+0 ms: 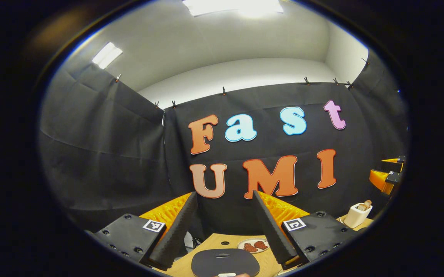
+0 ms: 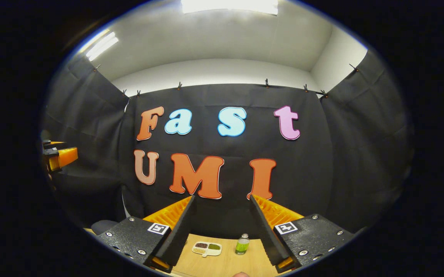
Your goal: Close the left gripper, press the button to open the rice cooker; take a wooden spoon from the chopstick holder with the right hand, scoop a spoonful of rice and pour it into the rice cooker, then put the wooden spoon back into the chopstick holder.
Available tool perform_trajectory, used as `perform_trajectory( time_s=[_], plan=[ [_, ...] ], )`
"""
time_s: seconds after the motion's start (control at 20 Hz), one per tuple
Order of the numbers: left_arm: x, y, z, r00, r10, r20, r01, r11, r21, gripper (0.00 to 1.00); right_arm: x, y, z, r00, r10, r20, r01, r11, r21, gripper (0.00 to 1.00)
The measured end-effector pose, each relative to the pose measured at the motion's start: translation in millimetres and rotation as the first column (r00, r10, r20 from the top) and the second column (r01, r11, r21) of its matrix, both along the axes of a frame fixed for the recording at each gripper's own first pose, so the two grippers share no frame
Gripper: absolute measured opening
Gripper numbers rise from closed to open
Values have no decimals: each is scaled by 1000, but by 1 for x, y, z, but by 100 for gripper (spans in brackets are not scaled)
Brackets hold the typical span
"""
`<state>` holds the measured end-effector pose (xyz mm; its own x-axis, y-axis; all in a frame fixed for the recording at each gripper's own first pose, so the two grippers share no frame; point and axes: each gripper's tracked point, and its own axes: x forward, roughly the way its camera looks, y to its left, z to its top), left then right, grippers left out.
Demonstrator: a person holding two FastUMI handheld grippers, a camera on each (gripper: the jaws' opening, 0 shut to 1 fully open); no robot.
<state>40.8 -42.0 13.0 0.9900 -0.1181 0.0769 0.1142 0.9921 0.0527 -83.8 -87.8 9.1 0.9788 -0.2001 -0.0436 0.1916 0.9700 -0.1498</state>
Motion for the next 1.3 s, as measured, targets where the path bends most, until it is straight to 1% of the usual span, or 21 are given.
perform_trajectory(
  time_s=[0.05,0.1,0.3,0.4,0.5,0.55,0.6,0.65,0.7,0.75,0.85,1.05,1.2,1.3],
  plan=[
    [1,-1,-3,1000,-6,-11,6,1000,-7,100,-3,-3,-1,1000,-12,-6,12,1000,-3,84],
    [2,-2,-7,1000,-11,-24,11,1000,-10,92,-6,-6,-4,1000,-18,-17,18,1000,-3,85],
    [3,-2,-23,998,-32,-63,31,999,-9,92,-15,-20,-14,996,-62,-56,61,998,-21,85],
    [8,-10,-33,994,-63,-94,63,998,-2,65,-18,-26,-17,994,-80,-68,79,997,-28,85],
    [13,-3,-36,994,-30,-107,32,999,10,38,-21,-32,-18,993,-98,-72,95,995,-36,85],
    [13,-9,-44,990,-47,-136,48,999,6,24,-22,-36,-18,991,-108,-73,105,994,-38,85],
    [16,-19,-54,981,-81,-175,80,997,-8,10,-24,-39,-19,990,-116,-75,114,993,-38,85],
    [21,-16,-62,976,-67,-206,67,998,-8,10,-25,-42,-20,989,-127,-78,125,991,-39,85],
    [18,-8,-75,968,-28,-249,30,1000,4,9,-26,-46,-21,987,-136,-82,133,990,-39,85],
    [28,-11,-86,952,-36,-304,38,999,3,5,-28,-50,-21,985,-148,-83,145,989,-41,85],
    [31,-13,-113,915,-41,-401,42,999,-7,5,-37,-59,-23,981,-172,-92,168,985,-46,85],
    [26,-6,-161,821,-25,-570,29,1000,-3,5,-51,-76,-30,968,-222,-115,216,974,-62,85],
    [26,-2,-193,729,-21,-684,15,1000,-14,5,-62,-84,-37,957,-251,-143,244,968,-63,85],
    [21,1,-217,656,-19,-755,6,1000,-20,6,-68,-89,-40,950,-268,-157,261,963,-67,85]
  ],
)
